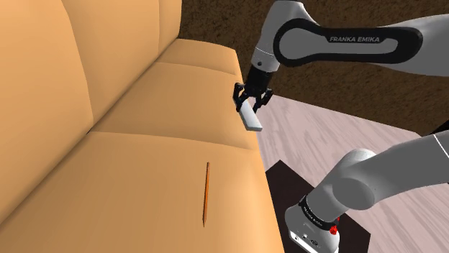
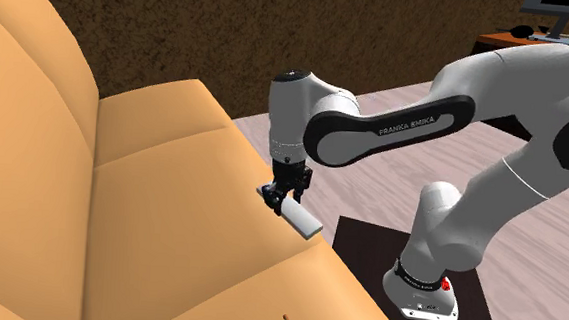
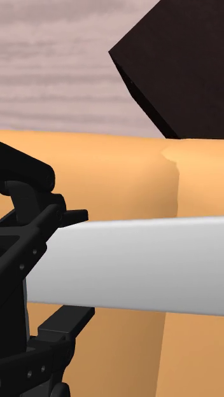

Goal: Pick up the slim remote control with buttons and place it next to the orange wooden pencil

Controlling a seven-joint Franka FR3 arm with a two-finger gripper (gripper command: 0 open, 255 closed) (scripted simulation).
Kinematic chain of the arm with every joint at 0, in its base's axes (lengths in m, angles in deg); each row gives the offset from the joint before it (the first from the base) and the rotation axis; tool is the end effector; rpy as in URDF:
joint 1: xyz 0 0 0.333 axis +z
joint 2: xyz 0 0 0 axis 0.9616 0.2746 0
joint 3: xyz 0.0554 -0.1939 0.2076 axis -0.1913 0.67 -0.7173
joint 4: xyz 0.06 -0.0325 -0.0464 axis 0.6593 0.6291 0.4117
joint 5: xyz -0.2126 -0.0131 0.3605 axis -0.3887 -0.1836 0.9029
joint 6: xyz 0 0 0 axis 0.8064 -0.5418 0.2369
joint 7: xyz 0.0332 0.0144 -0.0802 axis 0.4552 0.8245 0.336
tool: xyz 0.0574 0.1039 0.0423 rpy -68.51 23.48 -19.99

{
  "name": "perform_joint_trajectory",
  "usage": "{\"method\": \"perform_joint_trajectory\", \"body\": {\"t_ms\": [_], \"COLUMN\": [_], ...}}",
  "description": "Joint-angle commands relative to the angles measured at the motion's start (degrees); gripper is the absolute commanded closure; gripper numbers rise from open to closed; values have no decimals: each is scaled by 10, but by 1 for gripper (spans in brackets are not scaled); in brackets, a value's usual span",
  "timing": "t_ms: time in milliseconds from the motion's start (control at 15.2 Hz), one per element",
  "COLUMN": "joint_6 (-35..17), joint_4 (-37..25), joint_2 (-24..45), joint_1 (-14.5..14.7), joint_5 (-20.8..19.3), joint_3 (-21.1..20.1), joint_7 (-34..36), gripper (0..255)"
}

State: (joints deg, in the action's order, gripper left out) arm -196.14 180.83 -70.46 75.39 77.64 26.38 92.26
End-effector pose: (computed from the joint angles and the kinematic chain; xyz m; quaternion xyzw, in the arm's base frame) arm 0.4377 0.0944 0.4447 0.9585 -0.2850 -0.0102 0.0066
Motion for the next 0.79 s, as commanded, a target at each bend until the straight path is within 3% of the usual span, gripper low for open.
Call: {"method": "perform_joint_trajectory", "body": {"t_ms": [0,726], "joint_6": [9,63], "joint_4": [23,103], "joint_2": [-33,-178], "joint_1": [12,95], "joint_5": [12,99], "joint_3": [-14,-103], "joint_7": [19,137], "gripper": [255,255]}}
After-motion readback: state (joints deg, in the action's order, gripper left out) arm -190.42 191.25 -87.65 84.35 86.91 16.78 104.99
